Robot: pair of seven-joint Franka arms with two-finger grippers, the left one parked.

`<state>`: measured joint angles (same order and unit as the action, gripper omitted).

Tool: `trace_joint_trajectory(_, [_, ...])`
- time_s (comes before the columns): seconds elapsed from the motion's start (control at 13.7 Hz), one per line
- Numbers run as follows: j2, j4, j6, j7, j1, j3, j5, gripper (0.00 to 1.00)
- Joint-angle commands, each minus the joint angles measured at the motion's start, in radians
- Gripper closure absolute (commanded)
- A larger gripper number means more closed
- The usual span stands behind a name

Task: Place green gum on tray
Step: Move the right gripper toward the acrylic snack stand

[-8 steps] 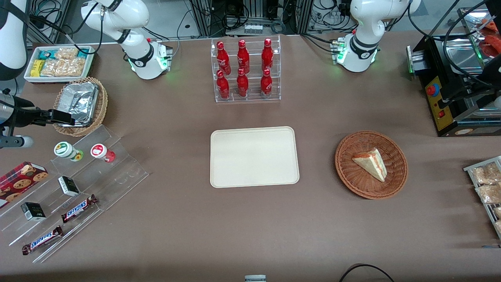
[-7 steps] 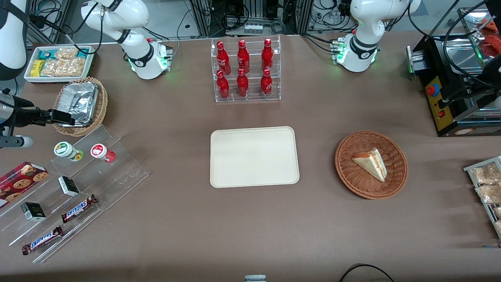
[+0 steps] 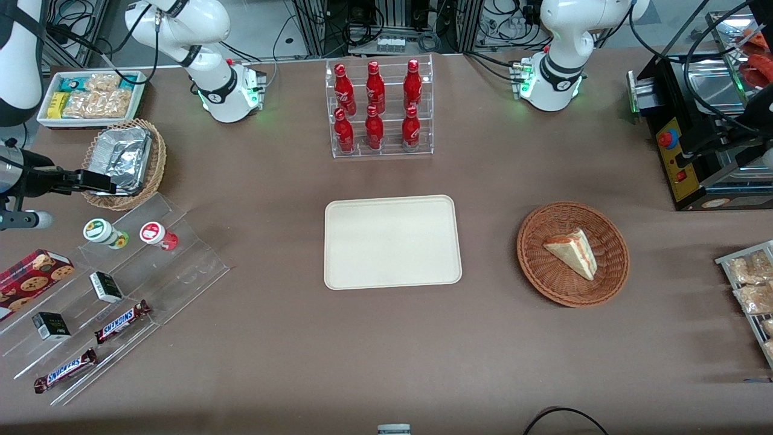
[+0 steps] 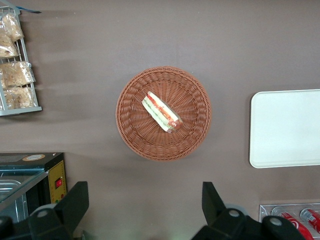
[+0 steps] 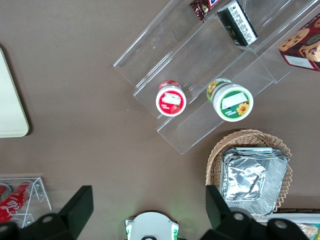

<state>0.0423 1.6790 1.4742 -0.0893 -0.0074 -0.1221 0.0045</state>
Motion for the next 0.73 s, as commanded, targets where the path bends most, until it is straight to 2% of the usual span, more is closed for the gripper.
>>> trace_joint_trajectory(0.0, [-0.004, 0.036, 0.050, -0.070, -0.006, -0.005, -0.014, 0.00])
trace_joint_trajectory(0.22, [-0.010, 0.082, 0.121, -0.171, -0.009, -0.010, -0.032, 0.00])
trace_joint_trajectory(0.51, [-0.016, 0.157, 0.265, -0.476, -0.011, -0.039, -0.058, 0.00])
trace_joint_trajectory(0.66, [-0.022, 0.203, 0.360, -0.693, -0.016, -0.063, -0.060, 0.00])
